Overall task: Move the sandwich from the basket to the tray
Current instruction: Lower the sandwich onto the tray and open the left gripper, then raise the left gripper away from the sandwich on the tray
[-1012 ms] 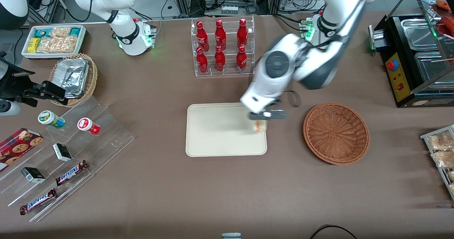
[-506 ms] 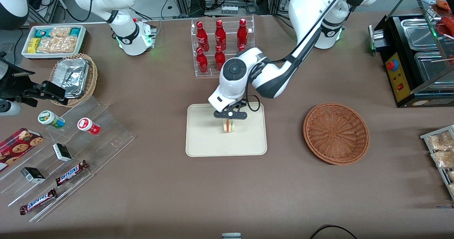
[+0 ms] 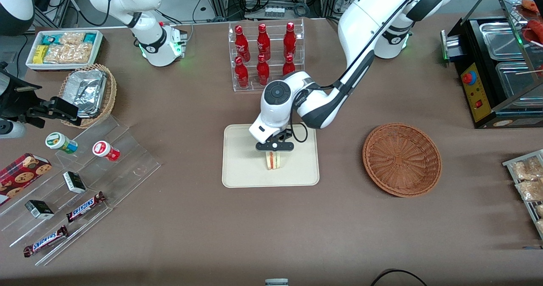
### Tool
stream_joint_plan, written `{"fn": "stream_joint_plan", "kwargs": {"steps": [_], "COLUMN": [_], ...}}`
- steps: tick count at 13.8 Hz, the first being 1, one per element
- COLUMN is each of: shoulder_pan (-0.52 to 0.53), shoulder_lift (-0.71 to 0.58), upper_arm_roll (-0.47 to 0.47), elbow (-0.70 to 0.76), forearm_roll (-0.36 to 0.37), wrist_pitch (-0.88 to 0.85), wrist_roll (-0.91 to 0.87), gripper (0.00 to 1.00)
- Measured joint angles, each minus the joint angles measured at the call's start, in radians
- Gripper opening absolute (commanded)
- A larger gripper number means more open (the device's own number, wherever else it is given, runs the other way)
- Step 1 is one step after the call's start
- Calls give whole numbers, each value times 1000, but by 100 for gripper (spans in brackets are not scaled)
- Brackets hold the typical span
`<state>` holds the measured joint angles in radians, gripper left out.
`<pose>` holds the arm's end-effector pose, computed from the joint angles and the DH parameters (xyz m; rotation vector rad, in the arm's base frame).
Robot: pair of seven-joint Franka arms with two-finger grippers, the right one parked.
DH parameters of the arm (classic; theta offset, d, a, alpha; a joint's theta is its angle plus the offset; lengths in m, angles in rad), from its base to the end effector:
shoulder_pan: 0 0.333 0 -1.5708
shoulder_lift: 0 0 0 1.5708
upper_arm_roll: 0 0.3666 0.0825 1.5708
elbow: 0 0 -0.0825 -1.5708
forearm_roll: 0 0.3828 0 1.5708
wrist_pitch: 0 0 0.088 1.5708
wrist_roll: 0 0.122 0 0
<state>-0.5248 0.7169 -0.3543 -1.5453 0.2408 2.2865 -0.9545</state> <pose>0.5171 -0.5352 0.2786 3.0579 0.0189 0.0203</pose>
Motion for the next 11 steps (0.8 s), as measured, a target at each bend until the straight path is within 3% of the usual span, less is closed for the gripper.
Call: {"fn": "stream_joint_plan", "kwargs": {"steps": [1, 6, 11], "shoulder_pan": [-1, 5, 103], "shoulder_lift": [0, -21, -227], "upper_arm_roll": [0, 1, 6], "elbow": [5, 38, 64], "forearm_roll": [1, 2, -73], "wrist_pitch": [0, -57, -341], "wrist_roll": [-1, -9, -20], "gripper": [99, 99, 99]}}
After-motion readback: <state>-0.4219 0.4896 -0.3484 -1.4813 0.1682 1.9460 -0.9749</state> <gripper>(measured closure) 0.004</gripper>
